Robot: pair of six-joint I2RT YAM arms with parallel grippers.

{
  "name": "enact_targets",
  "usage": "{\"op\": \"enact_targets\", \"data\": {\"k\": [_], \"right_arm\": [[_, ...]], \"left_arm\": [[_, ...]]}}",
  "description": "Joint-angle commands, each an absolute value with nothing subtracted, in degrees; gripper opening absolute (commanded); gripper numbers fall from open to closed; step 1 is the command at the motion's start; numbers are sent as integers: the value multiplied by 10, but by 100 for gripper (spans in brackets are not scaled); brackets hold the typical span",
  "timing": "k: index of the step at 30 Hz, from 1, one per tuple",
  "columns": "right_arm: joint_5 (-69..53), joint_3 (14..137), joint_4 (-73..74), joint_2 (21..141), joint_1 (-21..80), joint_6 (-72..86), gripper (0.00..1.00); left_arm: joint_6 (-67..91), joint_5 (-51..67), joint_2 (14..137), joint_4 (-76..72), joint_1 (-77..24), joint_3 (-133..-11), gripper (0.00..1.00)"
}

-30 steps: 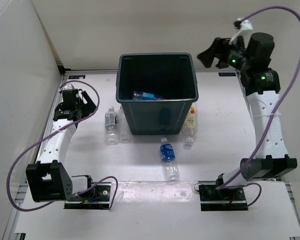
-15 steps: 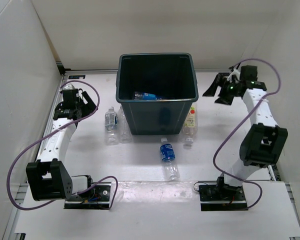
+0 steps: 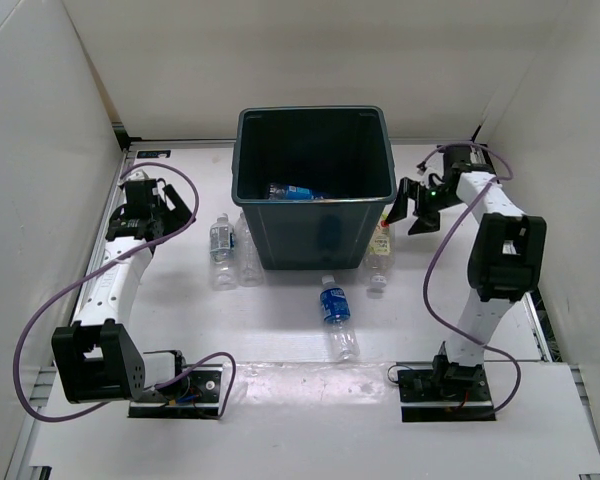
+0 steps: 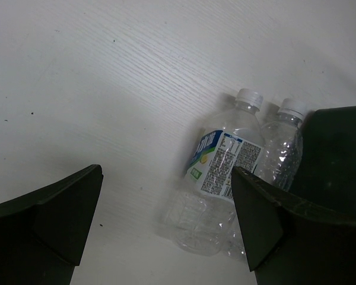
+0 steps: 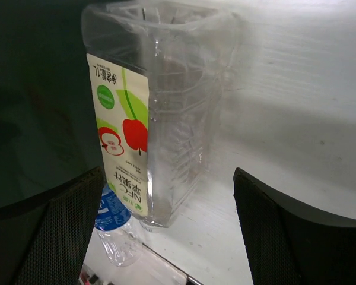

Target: Put the plastic bottles in the bin

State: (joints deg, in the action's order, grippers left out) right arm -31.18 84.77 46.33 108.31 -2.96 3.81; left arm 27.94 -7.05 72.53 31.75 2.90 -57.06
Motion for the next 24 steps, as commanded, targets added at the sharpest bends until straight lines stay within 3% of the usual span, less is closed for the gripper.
{"op": "enact_targets", "data": {"k": [1, 16, 18, 19, 22, 24], "right_arm": [[-310, 879, 490, 1088, -15, 13, 90], [-257, 896, 516, 1137, 46, -9, 90], [-215, 893, 517, 1133, 46, 9, 84], [-200, 891, 518, 1134, 45, 15, 71], [-178, 879, 522, 1133, 46, 15, 64], [-166, 868, 525, 1130, 46, 15, 54]], "left_arm": [[285, -74, 708, 328, 32, -590, 100], [298, -77, 722, 338, 39, -595, 100], [303, -78, 723, 338, 40, -592, 100], [306, -76, 723, 336, 40, -591, 100], [310, -73, 726, 334, 40, -591, 100], [309, -72, 728, 336, 40, -597, 100]]}}
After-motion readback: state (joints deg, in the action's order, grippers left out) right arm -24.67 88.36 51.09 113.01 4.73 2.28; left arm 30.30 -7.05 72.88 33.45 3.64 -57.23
